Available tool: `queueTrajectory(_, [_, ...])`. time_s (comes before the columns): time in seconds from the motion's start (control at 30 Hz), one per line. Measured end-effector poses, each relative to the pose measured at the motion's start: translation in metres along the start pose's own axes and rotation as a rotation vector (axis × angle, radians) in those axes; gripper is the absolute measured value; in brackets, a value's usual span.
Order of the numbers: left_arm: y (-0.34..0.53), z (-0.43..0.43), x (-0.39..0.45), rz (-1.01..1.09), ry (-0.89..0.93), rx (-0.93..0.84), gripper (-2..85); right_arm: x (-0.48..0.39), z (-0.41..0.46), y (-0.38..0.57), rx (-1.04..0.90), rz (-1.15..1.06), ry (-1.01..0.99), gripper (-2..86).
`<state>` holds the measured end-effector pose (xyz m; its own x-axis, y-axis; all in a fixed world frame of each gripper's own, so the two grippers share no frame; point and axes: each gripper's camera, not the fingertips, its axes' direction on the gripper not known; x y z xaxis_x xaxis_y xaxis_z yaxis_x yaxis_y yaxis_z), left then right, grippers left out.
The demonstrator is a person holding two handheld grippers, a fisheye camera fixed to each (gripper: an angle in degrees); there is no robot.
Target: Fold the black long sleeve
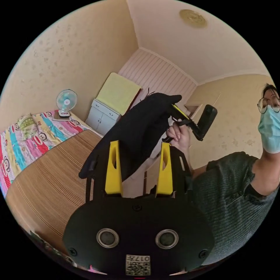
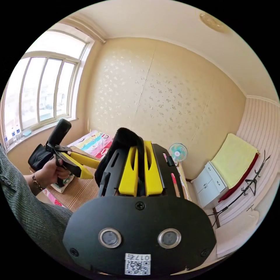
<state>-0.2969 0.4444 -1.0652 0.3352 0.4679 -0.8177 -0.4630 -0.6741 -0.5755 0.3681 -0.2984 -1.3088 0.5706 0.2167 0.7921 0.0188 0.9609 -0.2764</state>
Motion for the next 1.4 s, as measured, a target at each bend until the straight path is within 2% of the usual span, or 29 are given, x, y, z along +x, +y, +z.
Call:
queueTrajectory(0.1, [-0.018,0.019,0.037,0.116,-0.125,-0.012,9.9,0.006,-0.009,0.004,0.029,0.042,-0.106,4.1])
queueTrajectory(0.2, [-0.033,0.033,0.065,0.233,-0.08,-0.018,4.0,0.026,-0.019,0.015,0.056,0.121,-0.146,4.2])
queueTrajectory(0.27, [-0.04,0.038,0.074,0.248,-0.048,-0.005,3.2,0.047,-0.028,0.025,0.085,0.188,-0.183,4.3])
queueTrajectory(0.43, [-0.064,-0.005,0.053,0.157,0.159,0.266,-0.1,0.083,-0.034,0.054,0.122,0.26,-0.222,4.7])
queueTrajectory(0.53, [-0.086,-0.018,0.035,0.113,0.295,0.315,-0.4,0.111,-0.025,0.082,0.116,0.301,-0.432,5.5])
queueTrajectory(0.67, [-0.101,-0.027,0.043,0.119,0.334,0.331,-0.5,0.123,-0.012,0.134,0.141,0.275,-0.743,6.0])
queueTrajectory(0.8, [-0.11,-0.048,0.061,0.166,0.381,0.364,-0.7,0.127,-0.011,0.194,0.224,0.25,-0.945,6.3])
queueTrajectory(0.87, [-0.113,-0.057,0.068,0.191,0.429,0.377,-0.7,0.134,0.003,0.228,0.153,0.322,-1.036,10.1])
queueTrajectory(0.97, [-0.119,-0.074,0.077,0.201,0.457,0.4,-0.6,0.134,0.025,0.26,0.026,0.379,-0.982,15.2])
queueTrajectory(1.07, [-0.129,-0.092,0.081,0.197,0.418,0.416,-0.6,0.125,0.055,0.267,-0.128,0.357,-0.893,15.9])
queueTrajectory(1.13, [-0.138,-0.108,0.079,0.191,0.35,0.407,-0.6,0.126,0.068,0.261,-0.155,0.373,-0.854,13.5])
queueTrajectory(1.17, [-0.14,-0.113,0.077,0.184,0.329,0.405,-0.6,0.13,0.069,0.254,-0.121,0.367,-0.862,8.6])
queueTrajectory(1.23, [-0.141,-0.142,0.065,0.141,0.216,0.415,-0.5,0.144,0.062,0.241,-0.063,0.364,-0.814,4.6])
queueTrajectory(1.33, [-0.135,-0.187,0.047,0.118,0.106,0.422,-0.4,0.192,0.042,0.221,-0.012,0.436,-0.648,2.8])
queueTrajectory(1.4, [-0.13,-0.212,0.035,0.1,0.065,0.391,-0.4,0.227,0.022,0.211,0.062,0.476,-0.645,2.4])
